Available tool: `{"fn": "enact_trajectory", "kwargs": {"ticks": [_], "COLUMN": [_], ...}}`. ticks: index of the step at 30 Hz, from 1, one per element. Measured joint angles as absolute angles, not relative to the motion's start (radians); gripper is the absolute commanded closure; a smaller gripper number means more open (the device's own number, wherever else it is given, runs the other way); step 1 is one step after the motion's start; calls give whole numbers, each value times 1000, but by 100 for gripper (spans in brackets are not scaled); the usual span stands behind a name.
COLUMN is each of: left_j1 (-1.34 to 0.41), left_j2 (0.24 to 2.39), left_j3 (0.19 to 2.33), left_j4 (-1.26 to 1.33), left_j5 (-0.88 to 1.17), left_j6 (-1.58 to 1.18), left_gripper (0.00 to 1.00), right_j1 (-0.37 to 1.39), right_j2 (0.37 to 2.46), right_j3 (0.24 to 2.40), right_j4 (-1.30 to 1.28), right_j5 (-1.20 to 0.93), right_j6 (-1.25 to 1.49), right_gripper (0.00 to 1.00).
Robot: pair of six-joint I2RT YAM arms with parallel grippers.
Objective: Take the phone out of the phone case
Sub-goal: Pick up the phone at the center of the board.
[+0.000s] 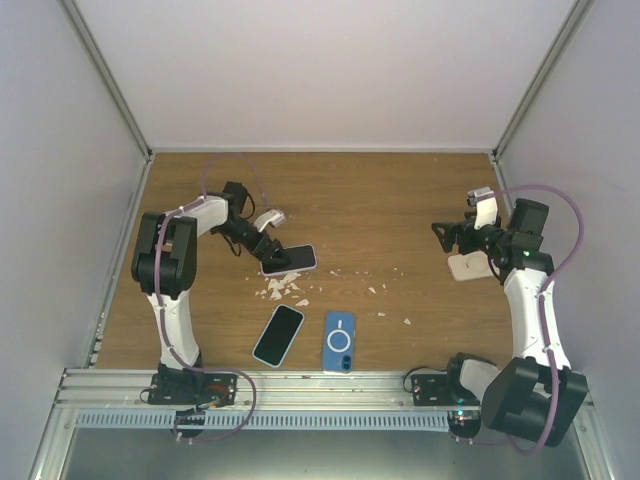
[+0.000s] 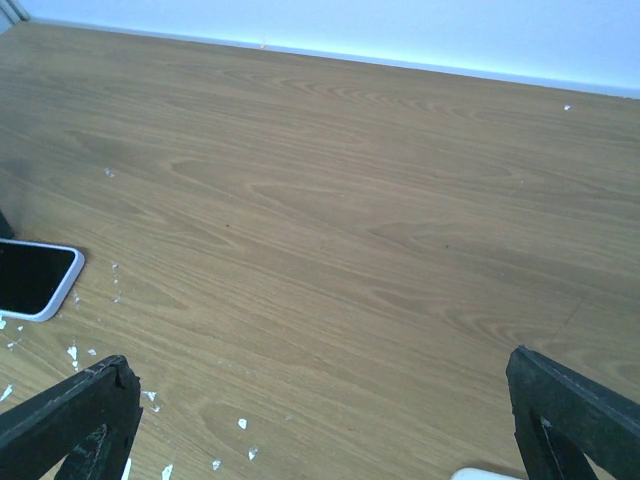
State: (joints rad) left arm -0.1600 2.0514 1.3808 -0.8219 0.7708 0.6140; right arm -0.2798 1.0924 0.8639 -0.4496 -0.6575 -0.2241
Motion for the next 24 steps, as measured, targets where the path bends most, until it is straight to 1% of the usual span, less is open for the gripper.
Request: {"fn": "enact_trajectory", "kwargs": {"ticks": [4,10,17,24], "left_j1": [-161,-204,-316,-408], "left_j2": [1965,1844,1822,1824], "left_j3": [1267,1148,1122,1118], "left_j4": [-808,-710,-619,-598], "left_j5": [734,601,456,344], "left_j6": [609,559,528,525], "left_gripper": [1,1,1,1], "right_j1": [-280,-280,-280,-280], "right_j2": [1092,1092,1092,1082], "right_j3": [863,850,847,845], "right_j4": [-449,-449,-449,-449], "right_j5": [-661,-664,-664,-663], "right_j6": [-224,-224,-225,-229], "right_gripper": [0,0,0,0]}}
